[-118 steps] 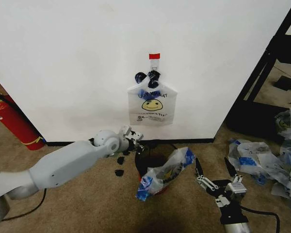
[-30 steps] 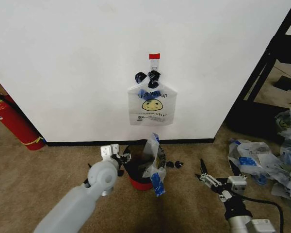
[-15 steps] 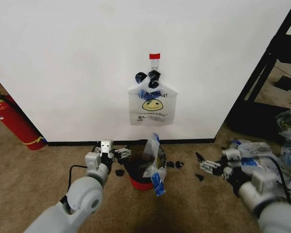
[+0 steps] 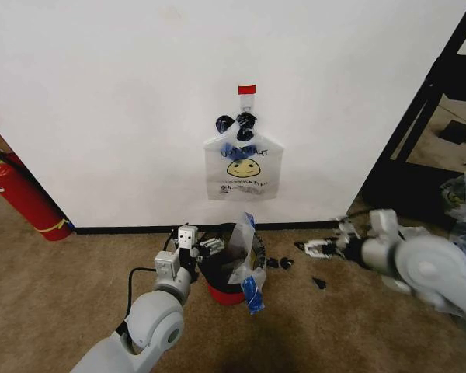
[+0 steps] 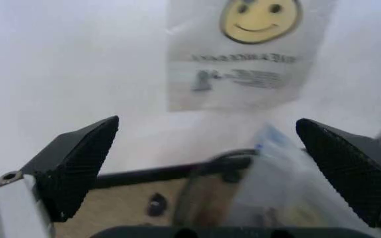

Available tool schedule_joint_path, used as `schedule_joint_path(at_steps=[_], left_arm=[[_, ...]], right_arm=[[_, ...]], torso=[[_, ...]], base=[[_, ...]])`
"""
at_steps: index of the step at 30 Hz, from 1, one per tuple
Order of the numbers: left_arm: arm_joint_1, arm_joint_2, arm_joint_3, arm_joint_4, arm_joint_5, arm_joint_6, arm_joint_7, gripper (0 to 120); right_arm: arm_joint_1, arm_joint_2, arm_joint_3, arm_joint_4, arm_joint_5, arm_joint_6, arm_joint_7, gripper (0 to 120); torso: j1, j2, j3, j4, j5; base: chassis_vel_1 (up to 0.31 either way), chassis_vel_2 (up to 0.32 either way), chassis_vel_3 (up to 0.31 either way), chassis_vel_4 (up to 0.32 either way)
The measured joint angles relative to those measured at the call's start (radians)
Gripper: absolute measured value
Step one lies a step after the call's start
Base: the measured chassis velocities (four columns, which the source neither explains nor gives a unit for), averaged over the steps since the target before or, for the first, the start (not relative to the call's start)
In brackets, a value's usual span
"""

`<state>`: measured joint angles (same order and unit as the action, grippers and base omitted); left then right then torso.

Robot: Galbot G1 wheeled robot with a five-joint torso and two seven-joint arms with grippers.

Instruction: Pick up the garbage bag from the wall and place it over the trash bin.

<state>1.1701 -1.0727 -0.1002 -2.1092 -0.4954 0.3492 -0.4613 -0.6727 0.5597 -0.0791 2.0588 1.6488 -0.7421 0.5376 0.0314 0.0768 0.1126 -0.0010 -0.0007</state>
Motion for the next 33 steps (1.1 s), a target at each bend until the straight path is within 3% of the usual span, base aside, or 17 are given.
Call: schedule_joint_path(at_steps=[4,10,20,33], left_arm=[[0.006,0.000,-0.028,0.011,0.026,0.030,-0.002,100],[0.023,-0.013,-0.036,-0.002,0.054,0.034,-0.002,100],[0.025,-0.028,-0.024,-0.011,0.068,0.036,-0.003,100],[0.012,-0.014,0.000,0.014,0.070,0.041,-0.003,100]], right_arm=[[0.176,0.092,-0.195,-0.083,0.043,-0.001,0.098,100],[0.272,0.130,-0.333,-0.136,0.104,0.000,0.208,100],[0.238,0.113,-0.338,-0.127,0.160,0.003,0.267,100],[0.178,0.209,-0.322,-0.192,0.084,0.006,0.271,100]], torso=[[0.000,0.000,0.000,0.0004,0.0002],[0.000,0.000,0.000,-0.0006,0.0001],[0.000,0.000,0.000,-0.0009,-0.0003],[0.000,0.000,0.000,-0.0004,-0.0001]], base=[[0.000,0.000,0.000,0.000],[0.000,0.000,0.000,0.000],[0.000,0.000,0.000,0.000],[0.000,0.000,0.000,0.000]])
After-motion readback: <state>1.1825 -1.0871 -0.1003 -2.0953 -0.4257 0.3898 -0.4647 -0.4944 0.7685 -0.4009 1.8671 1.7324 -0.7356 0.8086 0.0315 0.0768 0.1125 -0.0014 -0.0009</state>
